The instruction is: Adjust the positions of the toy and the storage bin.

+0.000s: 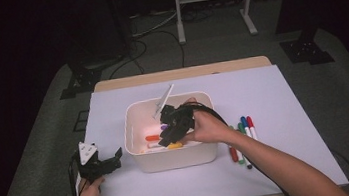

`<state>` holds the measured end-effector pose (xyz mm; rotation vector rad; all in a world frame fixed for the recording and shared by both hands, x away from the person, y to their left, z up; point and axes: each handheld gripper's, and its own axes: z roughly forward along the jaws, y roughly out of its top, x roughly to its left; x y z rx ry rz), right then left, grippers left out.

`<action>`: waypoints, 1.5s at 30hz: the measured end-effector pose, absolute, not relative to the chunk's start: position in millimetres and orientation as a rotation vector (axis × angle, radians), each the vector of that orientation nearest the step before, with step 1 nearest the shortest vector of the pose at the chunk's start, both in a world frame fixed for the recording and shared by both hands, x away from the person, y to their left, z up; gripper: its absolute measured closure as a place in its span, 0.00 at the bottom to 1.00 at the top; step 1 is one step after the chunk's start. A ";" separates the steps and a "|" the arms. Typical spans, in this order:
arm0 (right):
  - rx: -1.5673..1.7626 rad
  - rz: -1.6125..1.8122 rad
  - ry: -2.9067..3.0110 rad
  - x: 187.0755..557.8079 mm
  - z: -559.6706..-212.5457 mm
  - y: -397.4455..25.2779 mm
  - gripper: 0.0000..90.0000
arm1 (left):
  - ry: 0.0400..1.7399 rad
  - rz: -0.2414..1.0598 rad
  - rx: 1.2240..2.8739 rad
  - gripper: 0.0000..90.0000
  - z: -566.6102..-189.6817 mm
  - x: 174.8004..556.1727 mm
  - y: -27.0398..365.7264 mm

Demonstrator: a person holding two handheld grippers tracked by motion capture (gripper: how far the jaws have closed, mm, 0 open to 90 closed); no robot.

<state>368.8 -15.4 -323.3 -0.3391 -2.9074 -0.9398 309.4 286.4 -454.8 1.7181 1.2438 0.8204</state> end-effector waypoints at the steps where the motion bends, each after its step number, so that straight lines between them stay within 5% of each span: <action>1: -0.346 -0.968 -2.901 368.1 -318.5 -20.8 0.73 | 1.244 0.820 1.716 0.00 -454.8 309.4 286.3; 22: -0.710 -1.298 -2.831 347.3 -284.4 -173.8 0.64 | 1.244 0.833 1.726 0.00 -454.8 309.2 285.8; 34: -1.003 -1.284 -2.777 341.8 -331.1 -255.1 0.61 | 1.249 0.834 1.724 0.00 -454.8 309.4 285.9; 45: -1.256 -1.141 -2.739 353.3 -397.6 -285.5 0.61 | 1.250 0.835 1.724 0.00 -454.9 309.4 285.8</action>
